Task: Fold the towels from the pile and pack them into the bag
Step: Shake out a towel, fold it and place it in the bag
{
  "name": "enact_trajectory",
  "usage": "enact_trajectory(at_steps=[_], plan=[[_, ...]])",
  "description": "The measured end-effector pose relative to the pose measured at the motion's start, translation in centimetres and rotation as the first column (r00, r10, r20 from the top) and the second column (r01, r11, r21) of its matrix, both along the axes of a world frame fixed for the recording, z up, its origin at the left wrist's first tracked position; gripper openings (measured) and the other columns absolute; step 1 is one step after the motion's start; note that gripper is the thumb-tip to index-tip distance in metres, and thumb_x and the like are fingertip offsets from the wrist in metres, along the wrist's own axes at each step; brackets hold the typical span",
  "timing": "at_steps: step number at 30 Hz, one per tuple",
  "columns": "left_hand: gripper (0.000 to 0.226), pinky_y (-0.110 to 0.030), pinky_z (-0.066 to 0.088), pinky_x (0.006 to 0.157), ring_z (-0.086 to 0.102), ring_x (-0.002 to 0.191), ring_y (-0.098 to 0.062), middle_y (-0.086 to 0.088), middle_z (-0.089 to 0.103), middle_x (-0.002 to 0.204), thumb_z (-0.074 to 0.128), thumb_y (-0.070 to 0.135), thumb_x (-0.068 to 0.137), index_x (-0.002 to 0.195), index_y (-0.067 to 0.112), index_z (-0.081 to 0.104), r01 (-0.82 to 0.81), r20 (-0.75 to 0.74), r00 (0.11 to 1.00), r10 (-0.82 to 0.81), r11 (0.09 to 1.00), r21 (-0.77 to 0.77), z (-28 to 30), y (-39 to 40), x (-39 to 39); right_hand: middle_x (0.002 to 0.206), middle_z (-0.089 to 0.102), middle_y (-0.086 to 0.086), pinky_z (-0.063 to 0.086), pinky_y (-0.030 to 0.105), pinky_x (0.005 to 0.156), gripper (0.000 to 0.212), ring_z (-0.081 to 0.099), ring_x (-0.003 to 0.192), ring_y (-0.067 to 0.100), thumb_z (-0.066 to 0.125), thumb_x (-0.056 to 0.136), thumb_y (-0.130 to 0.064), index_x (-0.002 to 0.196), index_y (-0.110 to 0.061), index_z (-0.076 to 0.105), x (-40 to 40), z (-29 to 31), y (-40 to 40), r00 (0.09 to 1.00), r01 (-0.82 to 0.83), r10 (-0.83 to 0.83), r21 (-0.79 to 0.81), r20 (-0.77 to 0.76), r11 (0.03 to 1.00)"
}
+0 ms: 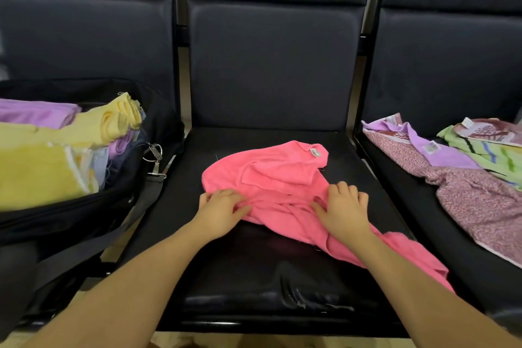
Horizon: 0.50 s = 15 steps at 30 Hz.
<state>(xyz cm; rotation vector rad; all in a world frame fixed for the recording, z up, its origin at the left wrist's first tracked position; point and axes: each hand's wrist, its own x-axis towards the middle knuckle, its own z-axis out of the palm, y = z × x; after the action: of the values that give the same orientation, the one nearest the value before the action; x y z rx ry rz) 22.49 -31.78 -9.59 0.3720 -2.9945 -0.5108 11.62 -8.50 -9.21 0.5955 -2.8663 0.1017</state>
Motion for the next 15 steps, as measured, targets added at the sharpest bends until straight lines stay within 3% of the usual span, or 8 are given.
enact_trajectory(at_steps=[3,5,8,12,15], plan=[[0.026,-0.026,0.018,0.091,0.047,0.115,-0.009,0.012,0.054,0.118,0.048,0.037,0.097,0.118,0.027,0.060,-0.033,-0.101,0.994,0.040,0.997,0.067,-0.6,-0.7,0.7,0.121,0.050,0.005,0.030,0.037,0.094,0.046,0.045,0.112,0.025,0.039,0.097,-0.051,0.118,-0.012,0.051,0.3,-0.2,0.3,0.996,0.080,-0.081,0.023,0.038,0.997],[0.020,-0.027,0.019,0.084,0.049,0.107,-0.009,0.011,0.055,0.110,0.050,0.035,0.096,0.110,0.025,0.062,-0.065,-0.134,0.988,0.073,0.996,0.058,-0.7,-0.8,0.8,0.118,0.051,0.002,0.028,0.036,0.093,0.037,0.045,0.111,0.024,0.042,0.098,-0.045,0.118,-0.016,0.054,0.5,0.0,0.2,0.996,0.073,-0.073,-0.010,0.054,0.997],[0.012,-0.029,0.019,0.080,0.051,0.094,-0.012,0.009,0.058,0.095,0.053,0.032,0.096,0.089,0.026,0.062,-0.078,-0.162,0.982,0.096,0.990,0.114,-0.3,-0.6,1.0,0.105,0.055,-0.002,0.019,0.031,0.080,0.020,0.049,0.102,0.020,0.050,0.097,-0.034,0.108,-0.021,0.061,0.5,0.2,0.4,0.998,-0.003,0.017,-0.231,0.062,0.973],[0.021,-0.032,0.027,0.088,0.055,0.078,-0.013,0.004,0.058,0.074,0.055,0.032,0.095,0.075,0.030,0.059,-0.076,-0.274,0.944,0.184,0.929,0.362,1.9,-0.8,1.1,0.072,0.057,-0.011,0.017,0.028,0.075,0.011,0.055,0.076,0.012,0.063,0.091,-0.031,0.087,-0.022,0.065,1.5,2.4,-0.3,0.986,-0.145,0.165,-0.639,-0.030,0.755],[0.022,-0.040,0.038,0.093,0.052,0.074,-0.006,0.011,0.059,0.074,0.053,0.025,0.096,0.076,0.032,0.057,-0.021,-0.397,0.881,0.257,0.860,0.511,4.9,-0.5,1.0,0.076,0.061,-0.010,0.028,0.034,0.092,0.008,0.046,0.085,0.003,0.064,0.091,-0.030,0.087,-0.024,0.067,2.3,5.0,-1.4,0.973,-0.177,0.227,-0.795,-0.051,0.580]])
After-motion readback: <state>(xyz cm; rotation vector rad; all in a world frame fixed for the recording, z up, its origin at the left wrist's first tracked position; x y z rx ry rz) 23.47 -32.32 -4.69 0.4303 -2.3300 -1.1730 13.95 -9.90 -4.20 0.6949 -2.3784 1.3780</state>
